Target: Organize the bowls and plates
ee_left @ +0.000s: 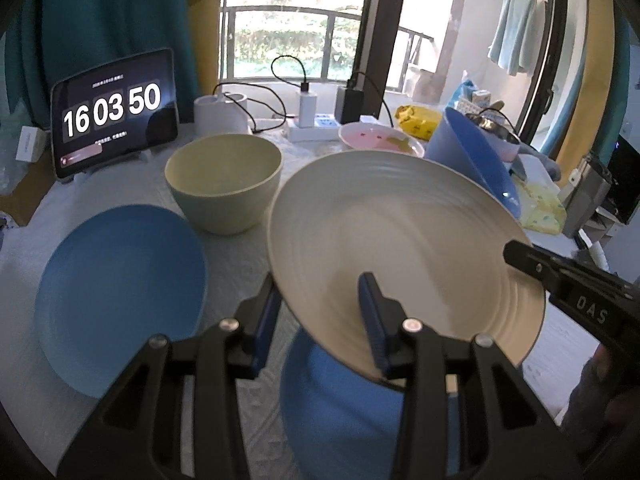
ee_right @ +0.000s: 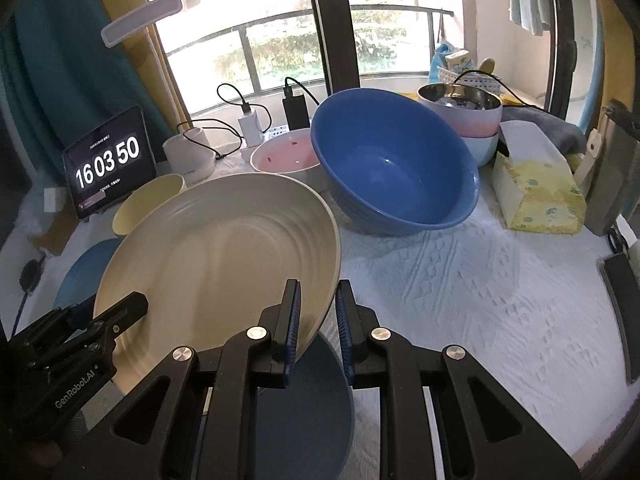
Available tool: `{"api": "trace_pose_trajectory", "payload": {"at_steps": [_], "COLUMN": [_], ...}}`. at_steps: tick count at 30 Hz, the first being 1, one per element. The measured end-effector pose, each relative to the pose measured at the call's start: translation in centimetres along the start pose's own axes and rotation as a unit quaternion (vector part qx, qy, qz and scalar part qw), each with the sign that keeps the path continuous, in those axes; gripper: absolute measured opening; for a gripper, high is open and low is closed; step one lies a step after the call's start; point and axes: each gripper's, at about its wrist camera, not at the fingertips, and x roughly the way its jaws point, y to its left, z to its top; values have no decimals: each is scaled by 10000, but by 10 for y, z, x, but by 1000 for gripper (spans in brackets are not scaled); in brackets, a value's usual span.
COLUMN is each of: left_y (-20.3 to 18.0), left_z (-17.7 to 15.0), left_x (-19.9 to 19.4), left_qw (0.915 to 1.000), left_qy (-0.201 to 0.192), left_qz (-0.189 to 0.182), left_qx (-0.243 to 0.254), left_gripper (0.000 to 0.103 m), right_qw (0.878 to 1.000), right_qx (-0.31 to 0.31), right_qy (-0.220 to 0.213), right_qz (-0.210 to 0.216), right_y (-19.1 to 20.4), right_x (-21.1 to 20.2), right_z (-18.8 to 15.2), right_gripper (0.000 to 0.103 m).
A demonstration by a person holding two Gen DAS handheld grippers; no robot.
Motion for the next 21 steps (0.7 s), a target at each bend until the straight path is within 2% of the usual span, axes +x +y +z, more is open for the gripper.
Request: {"api": "trace_pose_trajectory", "payload": {"at_steps": [21], "left_y": [-2], "left_z": [-27], "left_x": [-40], "left_qw": [9998], "left_qy": [-122], "left_qz": [-92], "left_qx": [94], "left_gripper": [41], "right_qw": [9999], "right_qx": [31], "right_qy": [-118], "right_qz": [-36], "right_y": [5], "right_x": [-40], "right_z": [-33], "right_gripper": [20]}}
